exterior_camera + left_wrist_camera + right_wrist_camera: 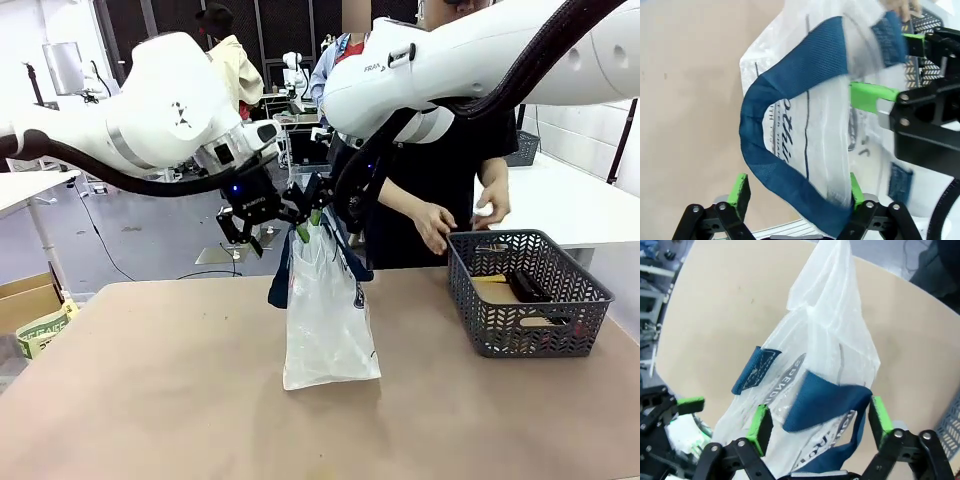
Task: Transfer purchased items from the store into the shopping bag.
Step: Open the Reusable shopping bag in the center of the table.
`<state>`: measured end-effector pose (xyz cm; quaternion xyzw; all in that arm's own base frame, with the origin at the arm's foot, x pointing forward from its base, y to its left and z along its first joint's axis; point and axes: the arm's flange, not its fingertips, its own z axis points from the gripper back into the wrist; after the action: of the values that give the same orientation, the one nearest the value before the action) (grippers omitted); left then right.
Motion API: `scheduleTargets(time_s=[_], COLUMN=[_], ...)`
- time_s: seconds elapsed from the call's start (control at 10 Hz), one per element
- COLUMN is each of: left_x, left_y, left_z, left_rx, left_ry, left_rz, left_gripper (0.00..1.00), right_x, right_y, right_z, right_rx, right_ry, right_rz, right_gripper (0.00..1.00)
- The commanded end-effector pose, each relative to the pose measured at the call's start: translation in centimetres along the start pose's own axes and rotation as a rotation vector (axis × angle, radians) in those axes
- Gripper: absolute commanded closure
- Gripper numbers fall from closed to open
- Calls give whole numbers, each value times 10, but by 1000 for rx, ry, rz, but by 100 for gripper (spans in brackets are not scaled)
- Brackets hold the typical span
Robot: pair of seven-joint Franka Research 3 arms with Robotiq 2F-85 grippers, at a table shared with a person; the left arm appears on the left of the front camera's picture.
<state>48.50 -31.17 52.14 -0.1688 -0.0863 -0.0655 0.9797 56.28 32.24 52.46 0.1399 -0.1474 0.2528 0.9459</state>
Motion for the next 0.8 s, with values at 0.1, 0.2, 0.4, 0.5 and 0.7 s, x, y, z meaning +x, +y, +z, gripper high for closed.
scheduleTargets(time_s=[0.1,0.2,0.4,0.5,0.7], left_x=[0,0,-3,-5,-7], left_y=[10,15,26,33,46], left_z=[-13,-12,-10,-9,-6], left_rx=[1,8,16,29,56], left_ry=[-22,-33,-41,-48,-51], left_rz=[-21,-15,-6,-1,-23], left_gripper=[58,78,100,100,100], right_x=[-13,-22,-45,-57,-82], right_y=[-2,0,-5,-10,-25], right_z=[-5,-3,2,7,20], right_rx=[60,68,45,12,-76], right_ry=[20,51,81,87,58], right_rz=[50,48,19,-12,-104], right_gripper=[59,79,100,100,100])
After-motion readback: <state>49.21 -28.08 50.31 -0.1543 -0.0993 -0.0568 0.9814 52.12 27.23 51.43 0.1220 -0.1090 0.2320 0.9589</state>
